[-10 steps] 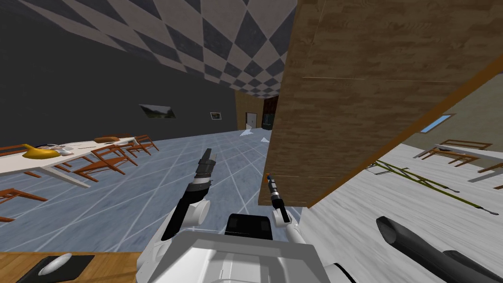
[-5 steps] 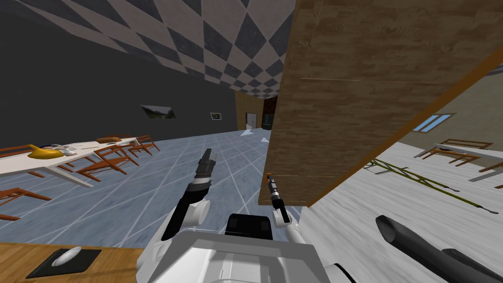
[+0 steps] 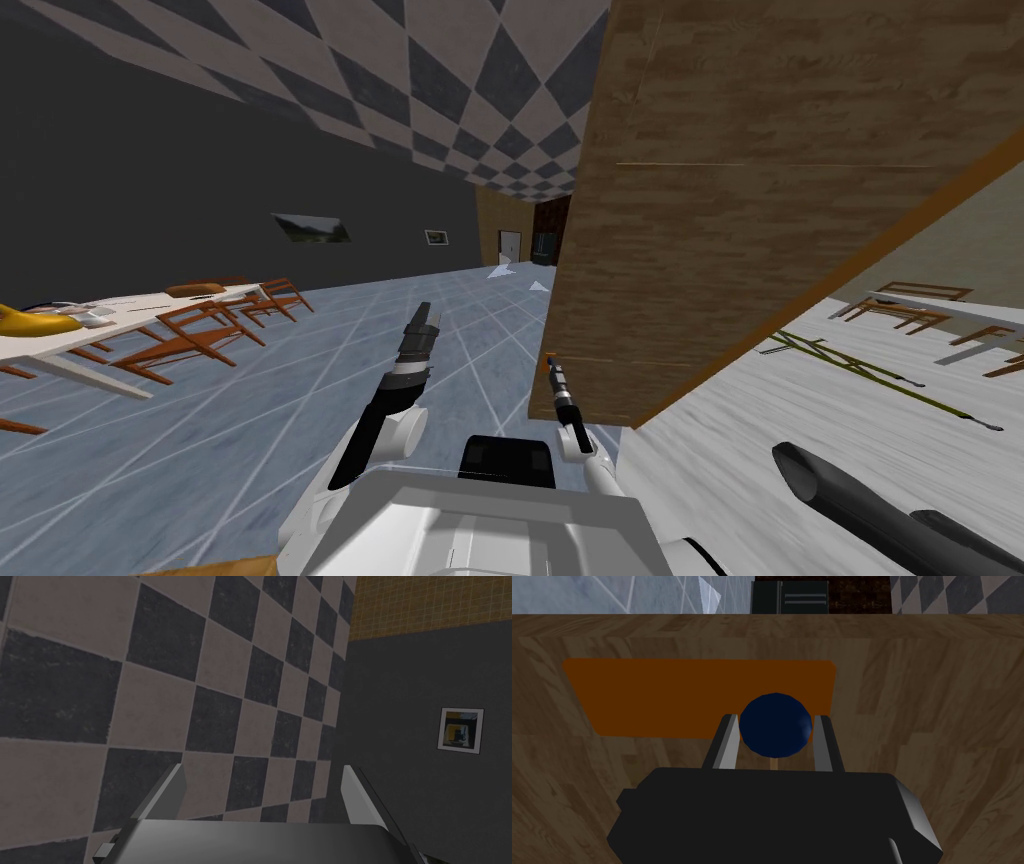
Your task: Push the door open
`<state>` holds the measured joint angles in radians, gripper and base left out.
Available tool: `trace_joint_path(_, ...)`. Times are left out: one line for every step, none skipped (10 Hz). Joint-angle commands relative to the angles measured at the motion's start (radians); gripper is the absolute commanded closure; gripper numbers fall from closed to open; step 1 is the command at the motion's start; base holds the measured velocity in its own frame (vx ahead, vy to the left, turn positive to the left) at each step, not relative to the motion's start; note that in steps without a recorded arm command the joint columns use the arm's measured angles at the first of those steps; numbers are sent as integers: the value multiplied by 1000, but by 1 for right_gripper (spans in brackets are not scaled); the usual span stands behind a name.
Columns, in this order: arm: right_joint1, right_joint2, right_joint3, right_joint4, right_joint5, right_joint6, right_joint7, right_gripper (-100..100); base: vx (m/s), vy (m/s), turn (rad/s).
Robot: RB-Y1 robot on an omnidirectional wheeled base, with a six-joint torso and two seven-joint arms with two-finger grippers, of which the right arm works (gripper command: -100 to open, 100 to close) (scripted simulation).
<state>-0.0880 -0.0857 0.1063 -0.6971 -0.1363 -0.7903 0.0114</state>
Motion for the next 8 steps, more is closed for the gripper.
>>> trace_joint_path(-10, -3, -25, 4, -10, -3, 9, 100, 191, 62, -56)
trace_joint_path(-14, -3, -39, 7, -17, -1, 14, 100, 207, 91, -60)
trace_joint_path(-17, -3, -54, 9, -23, 1, 18, 100, 226, 135, -95)
trace_joint_path(-20, -2, -68, 12, -30, 4, 22, 100, 209, 111, -104)
trace_joint_path(-20, -2, -68, 12, -30, 4, 22, 100, 121, 71, -34)
trace_joint_path(-20, -2, -68, 12, -30, 4, 22, 100, 39, 19, 7)
trace_joint_path(-25, 0, -93, 16, -40, 8, 30, 100, 109, 76, -58)
trace_joint_path(-27, 0, -98, 17, -43, 8, 32, 100, 158, 105, -98)
